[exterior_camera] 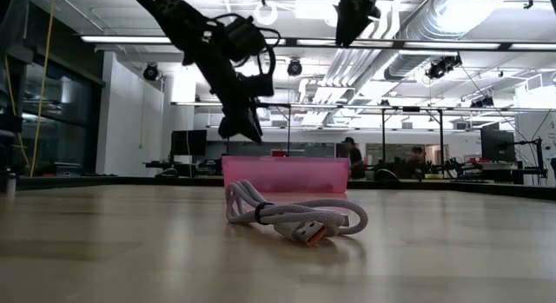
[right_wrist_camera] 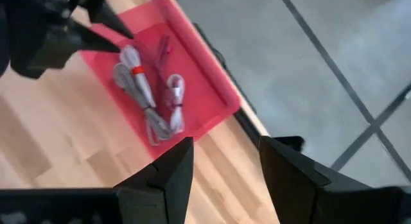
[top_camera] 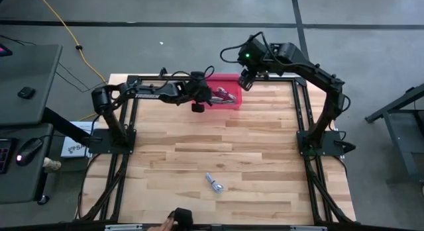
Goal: Pick and place USB-C Cables
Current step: Put the light blue charger cable into the pink bin
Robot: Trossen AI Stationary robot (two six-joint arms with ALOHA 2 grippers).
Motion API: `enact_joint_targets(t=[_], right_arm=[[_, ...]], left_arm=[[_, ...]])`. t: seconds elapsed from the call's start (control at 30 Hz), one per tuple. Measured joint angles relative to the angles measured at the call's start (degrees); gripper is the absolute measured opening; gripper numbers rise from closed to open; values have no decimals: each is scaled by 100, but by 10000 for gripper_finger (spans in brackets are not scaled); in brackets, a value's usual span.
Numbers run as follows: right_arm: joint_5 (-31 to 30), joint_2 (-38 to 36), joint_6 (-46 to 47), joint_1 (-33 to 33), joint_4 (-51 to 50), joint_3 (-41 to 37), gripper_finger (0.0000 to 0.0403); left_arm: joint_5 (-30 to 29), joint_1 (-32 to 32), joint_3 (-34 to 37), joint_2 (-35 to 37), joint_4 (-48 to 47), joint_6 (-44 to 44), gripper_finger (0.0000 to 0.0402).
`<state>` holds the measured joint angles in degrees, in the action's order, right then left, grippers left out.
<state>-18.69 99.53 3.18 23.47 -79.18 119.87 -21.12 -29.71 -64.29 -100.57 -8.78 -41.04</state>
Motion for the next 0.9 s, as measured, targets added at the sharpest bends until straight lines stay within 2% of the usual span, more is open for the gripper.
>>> enact_joint_targets(t=[0.3,0.47,0.7,0.9], right_arm=[[148,0,904,-427,-547,0,170],[606,0,1283,-704,-633,0,170],[685,2,1950,-1386,-624,-19,170],[694,7,2681,-2039,-636,-282,170]], left_arm=[[-16,56,0,1055,-755,533,118],[-10,107,-2,1688,-1245,836,117],[-13,270,-2,2393,-2108,1317,117],[-11,450,-2,2729,-2847,1567,117]])
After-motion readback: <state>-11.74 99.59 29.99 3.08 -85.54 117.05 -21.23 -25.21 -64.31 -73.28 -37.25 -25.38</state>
